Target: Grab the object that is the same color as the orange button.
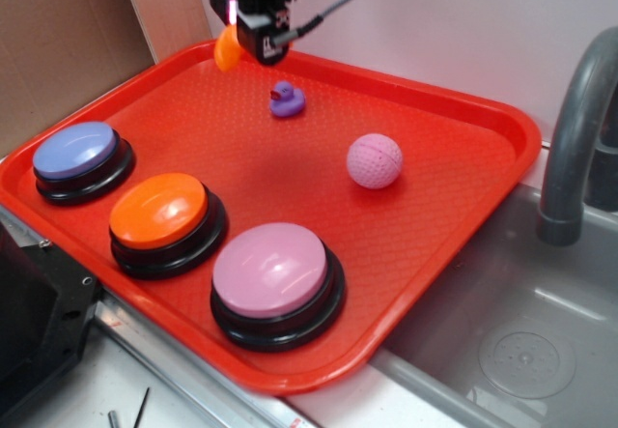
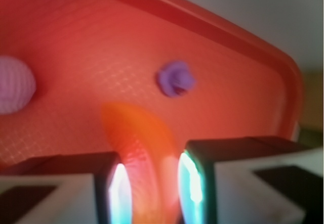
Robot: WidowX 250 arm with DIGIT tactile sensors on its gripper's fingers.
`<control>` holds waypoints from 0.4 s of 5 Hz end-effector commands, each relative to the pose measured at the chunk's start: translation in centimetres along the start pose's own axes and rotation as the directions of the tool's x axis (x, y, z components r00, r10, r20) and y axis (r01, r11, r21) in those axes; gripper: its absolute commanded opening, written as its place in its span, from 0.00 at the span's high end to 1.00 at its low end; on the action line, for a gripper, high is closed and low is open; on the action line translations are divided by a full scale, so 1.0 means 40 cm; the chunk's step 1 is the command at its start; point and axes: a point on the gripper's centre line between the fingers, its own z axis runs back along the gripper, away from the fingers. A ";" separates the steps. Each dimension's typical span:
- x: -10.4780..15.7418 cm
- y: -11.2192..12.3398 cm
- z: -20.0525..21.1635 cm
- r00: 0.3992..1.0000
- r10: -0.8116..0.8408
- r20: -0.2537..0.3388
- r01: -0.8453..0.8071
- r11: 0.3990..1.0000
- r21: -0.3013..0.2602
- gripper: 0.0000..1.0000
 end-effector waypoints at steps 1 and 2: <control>-0.022 0.065 0.138 0.935 0.356 0.003 -0.351 0.924 -0.150 1.00; -0.051 0.097 0.166 0.926 0.378 0.008 -0.367 0.902 -0.226 1.00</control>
